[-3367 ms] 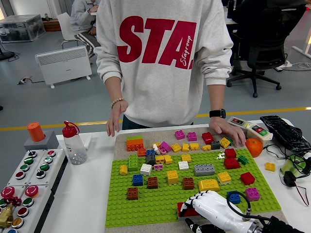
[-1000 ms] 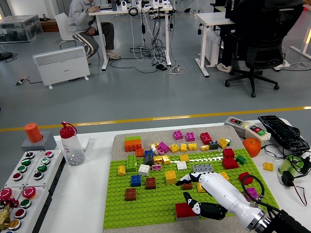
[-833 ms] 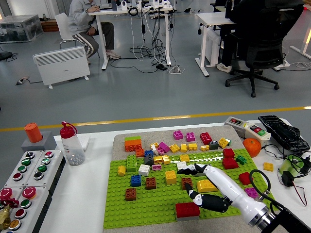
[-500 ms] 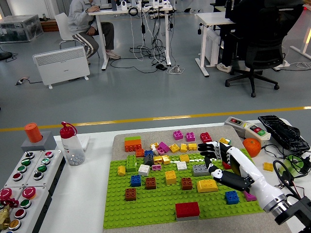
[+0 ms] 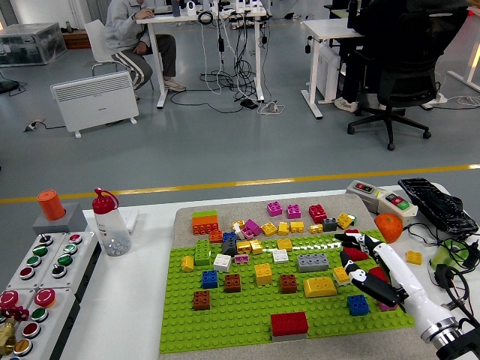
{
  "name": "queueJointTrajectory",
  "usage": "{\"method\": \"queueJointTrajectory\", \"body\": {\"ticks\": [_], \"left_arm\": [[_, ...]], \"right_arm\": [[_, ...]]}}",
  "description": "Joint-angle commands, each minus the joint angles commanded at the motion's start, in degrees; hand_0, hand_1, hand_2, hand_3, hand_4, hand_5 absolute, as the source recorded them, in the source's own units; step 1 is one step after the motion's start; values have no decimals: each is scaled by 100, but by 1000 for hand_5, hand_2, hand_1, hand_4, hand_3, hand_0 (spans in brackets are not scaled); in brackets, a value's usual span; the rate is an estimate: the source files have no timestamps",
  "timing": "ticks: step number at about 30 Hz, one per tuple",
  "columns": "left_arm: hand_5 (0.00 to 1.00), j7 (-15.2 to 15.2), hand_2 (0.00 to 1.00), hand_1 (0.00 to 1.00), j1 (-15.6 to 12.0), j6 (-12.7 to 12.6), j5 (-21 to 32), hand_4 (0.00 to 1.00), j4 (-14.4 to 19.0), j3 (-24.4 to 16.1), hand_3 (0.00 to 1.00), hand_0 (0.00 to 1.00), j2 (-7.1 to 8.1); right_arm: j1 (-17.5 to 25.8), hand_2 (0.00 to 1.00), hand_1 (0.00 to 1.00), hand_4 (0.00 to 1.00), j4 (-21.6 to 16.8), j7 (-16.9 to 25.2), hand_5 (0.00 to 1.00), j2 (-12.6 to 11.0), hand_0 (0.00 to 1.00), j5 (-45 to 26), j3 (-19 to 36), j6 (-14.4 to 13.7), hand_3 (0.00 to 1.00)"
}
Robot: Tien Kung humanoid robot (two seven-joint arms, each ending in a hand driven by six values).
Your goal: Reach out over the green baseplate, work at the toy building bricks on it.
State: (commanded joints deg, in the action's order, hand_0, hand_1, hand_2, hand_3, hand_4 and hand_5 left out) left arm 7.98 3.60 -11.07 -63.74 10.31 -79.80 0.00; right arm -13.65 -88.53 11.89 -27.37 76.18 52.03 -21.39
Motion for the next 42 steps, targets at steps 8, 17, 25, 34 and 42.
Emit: {"method": "queueJointTrajectory", "body": {"ticks": [8,17,25,34,42], "left_arm": [[998,-23,716,686,23,2,85,311,0,41,572,655,0],[998,-23,717,686,46,6,130,311,0,71,571,655,0],[998,-22,716,686,67,7,158,311,0,89,572,656,0],[998,-21,716,686,79,6,169,310,0,97,572,656,0],[998,-14,716,686,89,5,172,310,0,107,572,655,0]], "right_arm": [[-304,878,875,474,125,-219,584,-227,979,1518,-688,-191,823],[-732,893,880,474,232,-745,584,-329,984,2747,-1676,-444,839],[-1104,888,877,465,236,-916,579,-439,984,3152,-2516,-484,835],[-1418,825,848,445,147,-923,550,-515,964,3182,-2995,-776,771],[-1587,801,830,433,162,-1035,547,-511,959,3165,-3233,-679,755]]}}
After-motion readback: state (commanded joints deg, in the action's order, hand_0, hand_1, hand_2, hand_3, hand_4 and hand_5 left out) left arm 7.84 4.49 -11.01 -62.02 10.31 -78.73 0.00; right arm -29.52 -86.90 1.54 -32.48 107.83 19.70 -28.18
